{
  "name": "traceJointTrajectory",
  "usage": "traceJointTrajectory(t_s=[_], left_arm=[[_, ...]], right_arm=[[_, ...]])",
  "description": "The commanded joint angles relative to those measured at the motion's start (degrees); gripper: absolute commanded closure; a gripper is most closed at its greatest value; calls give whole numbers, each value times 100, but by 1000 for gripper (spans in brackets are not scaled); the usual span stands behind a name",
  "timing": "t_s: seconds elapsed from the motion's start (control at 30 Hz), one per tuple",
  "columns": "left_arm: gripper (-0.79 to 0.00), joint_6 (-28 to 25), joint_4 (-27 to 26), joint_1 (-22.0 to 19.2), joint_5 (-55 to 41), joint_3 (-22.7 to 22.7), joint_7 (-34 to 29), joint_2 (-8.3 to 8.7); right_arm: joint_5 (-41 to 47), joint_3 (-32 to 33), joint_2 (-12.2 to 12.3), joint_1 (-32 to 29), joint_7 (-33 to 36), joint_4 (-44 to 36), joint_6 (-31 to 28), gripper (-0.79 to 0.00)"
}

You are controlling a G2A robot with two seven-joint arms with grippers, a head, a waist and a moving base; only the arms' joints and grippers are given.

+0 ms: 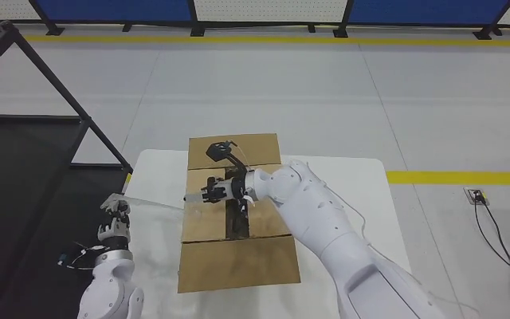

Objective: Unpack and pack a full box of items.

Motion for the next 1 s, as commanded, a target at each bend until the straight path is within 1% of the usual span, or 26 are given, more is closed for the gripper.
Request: traceJointTrajectory(t_s=[0.0,0.4,0.6,0.73,0.8,0.97], left_arm=[[0,-10,-3,-4,36,12,51,-2],[0,-40,-5,5,96,41,87,-11],[0,-503,125,-109,180,504,1055,-153],[0,-845,257,-260,182,782,1895,-269],[0,-966,317,-355,197,875,2241,-320],[0,-1460,540,-557,579,1100,2940,-432]], right_arm=[[-42,11,34,-50,-82,-56,-31,-785],[-172,89,211,-348,-187,-440,-77,-785],[-215,118,279,-499,-199,-656,-57,-785],[-231,152,331,-570,-189,-776,-73,-785],[-235,167,354,-611,-188,-837,-81,-785],[-275,187,405,-711,-203,-989,-72,-785]])
